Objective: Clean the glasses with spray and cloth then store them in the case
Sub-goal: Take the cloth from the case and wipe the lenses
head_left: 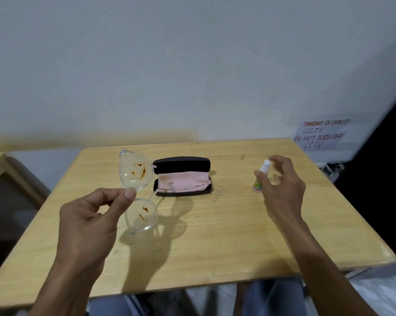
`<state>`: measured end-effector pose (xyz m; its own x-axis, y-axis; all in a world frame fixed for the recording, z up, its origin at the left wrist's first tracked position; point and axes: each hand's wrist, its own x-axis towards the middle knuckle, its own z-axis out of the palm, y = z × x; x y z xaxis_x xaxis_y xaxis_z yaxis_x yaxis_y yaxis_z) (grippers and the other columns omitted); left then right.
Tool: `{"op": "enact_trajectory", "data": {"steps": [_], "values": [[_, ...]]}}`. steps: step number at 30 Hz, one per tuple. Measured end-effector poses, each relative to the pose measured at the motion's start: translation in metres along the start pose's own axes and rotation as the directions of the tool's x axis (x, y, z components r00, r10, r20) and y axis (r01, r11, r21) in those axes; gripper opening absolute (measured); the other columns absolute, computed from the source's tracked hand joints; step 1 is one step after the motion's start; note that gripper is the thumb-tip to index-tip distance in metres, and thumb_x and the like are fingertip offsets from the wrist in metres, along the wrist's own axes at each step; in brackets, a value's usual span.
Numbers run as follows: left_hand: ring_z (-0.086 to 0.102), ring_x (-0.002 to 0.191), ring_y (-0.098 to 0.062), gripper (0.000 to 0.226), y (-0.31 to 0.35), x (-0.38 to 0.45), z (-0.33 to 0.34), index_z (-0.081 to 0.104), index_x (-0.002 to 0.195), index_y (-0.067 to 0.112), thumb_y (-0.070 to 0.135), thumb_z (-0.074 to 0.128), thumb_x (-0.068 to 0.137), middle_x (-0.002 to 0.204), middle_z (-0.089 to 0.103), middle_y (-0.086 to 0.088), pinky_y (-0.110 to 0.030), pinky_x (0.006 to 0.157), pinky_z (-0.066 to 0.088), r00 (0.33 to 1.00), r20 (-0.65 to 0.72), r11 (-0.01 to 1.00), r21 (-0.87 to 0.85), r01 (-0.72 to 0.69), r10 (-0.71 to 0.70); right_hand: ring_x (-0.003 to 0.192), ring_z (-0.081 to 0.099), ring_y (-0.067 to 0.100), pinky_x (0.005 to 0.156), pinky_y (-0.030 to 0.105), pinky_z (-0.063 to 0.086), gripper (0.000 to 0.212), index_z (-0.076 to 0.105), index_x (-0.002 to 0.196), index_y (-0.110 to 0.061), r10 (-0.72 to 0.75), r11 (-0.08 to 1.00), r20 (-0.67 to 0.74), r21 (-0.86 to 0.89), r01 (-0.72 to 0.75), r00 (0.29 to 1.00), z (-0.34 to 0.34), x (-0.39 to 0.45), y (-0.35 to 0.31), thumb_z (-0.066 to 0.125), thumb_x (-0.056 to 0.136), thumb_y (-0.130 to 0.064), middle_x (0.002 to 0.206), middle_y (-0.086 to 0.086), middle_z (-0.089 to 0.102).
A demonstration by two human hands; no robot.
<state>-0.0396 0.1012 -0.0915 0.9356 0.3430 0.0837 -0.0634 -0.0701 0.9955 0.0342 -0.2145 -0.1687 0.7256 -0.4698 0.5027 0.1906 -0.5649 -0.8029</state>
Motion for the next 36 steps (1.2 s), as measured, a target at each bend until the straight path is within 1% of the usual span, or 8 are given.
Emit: {"op": "enact_trajectory", "data": {"steps": [4, 8, 12, 16, 20, 25, 31, 36], "values": [[0.066, 0.082, -0.015, 0.022, -0.002, 0.000, -0.005, 0.076, 0.080, 0.007, 0.027, 0.077, 0.071, 0.089, 0.077, -0.014, -0.028, 0.087, 0.048, 1.000, -0.019, 1.000, -0.005, -0.003, 0.002, 0.101, 0.058, 0.030, 0.080, 0.035, 0.044, 0.031, 0.068, 0.114, -0.013, -0.358, 0.908, -0.078, -0.263, 0.327, 0.930, 0.012, -0.010, -0.017, 0.079, 0.084, -0.016, 0.110, 0.011, 0.067], [0.065, 0.080, -0.014, 0.022, -0.007, 0.004, -0.010, 0.076, 0.075, 0.009, 0.030, 0.078, 0.068, 0.082, 0.077, -0.008, -0.024, 0.082, 0.046, 0.999, -0.039, 0.999, -0.034, -0.001, 0.000, 0.093, 0.060, 0.024, 0.078, 0.048, 0.051, 0.026, 0.074, 0.110, -0.023, -0.219, 0.962, 0.149, -0.135, 0.239, 0.964, 0.054, -0.028, -0.032, 0.077, 0.085, -0.028, 0.101, 0.000, 0.069], [0.061, 0.078, -0.018, 0.016, -0.008, 0.005, -0.017, 0.078, 0.073, 0.014, 0.030, 0.077, 0.068, 0.077, 0.077, -0.005, -0.034, 0.086, 0.045, 0.999, -0.036, 0.999, -0.046, 0.007, -0.008, 0.106, 0.058, 0.023, 0.088, 0.047, 0.051, 0.028, 0.075, 0.111, -0.026, 0.087, 0.982, 0.258, -0.184, -0.039, 0.962, 0.090, -0.031, -0.027, 0.075, 0.086, -0.038, 0.106, -0.002, 0.068], [0.067, 0.070, 0.000, 0.016, -0.010, 0.008, -0.022, 0.078, 0.073, 0.018, 0.033, 0.076, 0.066, 0.072, 0.078, 0.003, -0.045, 0.107, 0.041, 0.999, -0.029, 1.000, -0.013, 0.024, -0.024, 0.110, 0.059, 0.023, 0.087, 0.046, 0.054, 0.034, 0.074, 0.113, -0.027, 0.196, 0.956, 0.251, -0.265, -0.127, 0.948, 0.110, -0.028, -0.022, 0.075, 0.084, -0.045, 0.111, -0.002, 0.068], [0.068, 0.069, -0.001, 0.015, -0.015, 0.014, -0.025, 0.079, 0.073, 0.017, 0.030, 0.077, 0.066, 0.073, 0.078, -0.002, -0.049, 0.110, 0.040, 0.999, -0.015, 0.999, -0.015, 0.040, -0.040, 0.106, 0.063, 0.025, 0.080, 0.045, 0.057, 0.036, 0.075, 0.106, -0.026, 0.280, 0.928, 0.214, -0.308, -0.208, 0.936, 0.117, -0.025, -0.023, 0.077, 0.080, -0.051, 0.111, -0.003, 0.069], [0.063, 0.080, -0.020, 0.018, -0.022, 0.021, -0.027, 0.079, 0.074, 0.015, 0.031, 0.077, 0.066, 0.078, 0.078, -0.009, -0.047, 0.102, 0.044, 0.999, -0.014, 0.998, -0.043, 0.037, -0.038, 0.095, 0.067, 0.025, 0.075, 0.044, 0.058, 0.021, 0.077, 0.101, -0.029, 0.316, 0.914, 0.173, -0.318, -0.250, 0.933, 0.121, -0.023, -0.024, 0.076, 0.084, -0.042, 0.107, -0.004, 0.072], [0.053, 0.079, -0.023, 0.016, -0.025, 0.023, -0.029, 0.079, 0.074, 0.015, 0.029, 0.077, 0.066, 0.075, 0.071, -0.025, -0.034, 0.082, 0.044, 0.999, 0.005, 0.996, -0.073, 0.054, -0.054, 0.100, 0.062, 0.024, 0.078, 0.043, 0.056, 0.009, 0.074, 0.093, -0.027, 0.259, 0.923, 0.202, -0.341, -0.180, 0.945, 0.121, -0.024, -0.021, 0.072, 0.089, -0.035, 0.105, -0.003, 0.069], [0.057, 0.076, -0.019, 0.011, -0.021, 0.021, -0.028, 0.079, 0.071, 0.017, 0.027, 0.076, 0.067, 0.068, 0.075, 0.000, -0.028, 0.079, 0.047, 0.998, 0.000, 0.994, -0.092, 0.056, -0.056, 0.098, 0.062, 0.019, 0.080, 0.039, 0.053, 0.009, 0.068, 0.093, -0.028, 0.209, 0.957, 0.228, -0.246, -0.152, 0.951, 0.109, -0.033, -0.030, 0.066, 0.092, -0.037, 0.097, -0.003, 0.070]]}}
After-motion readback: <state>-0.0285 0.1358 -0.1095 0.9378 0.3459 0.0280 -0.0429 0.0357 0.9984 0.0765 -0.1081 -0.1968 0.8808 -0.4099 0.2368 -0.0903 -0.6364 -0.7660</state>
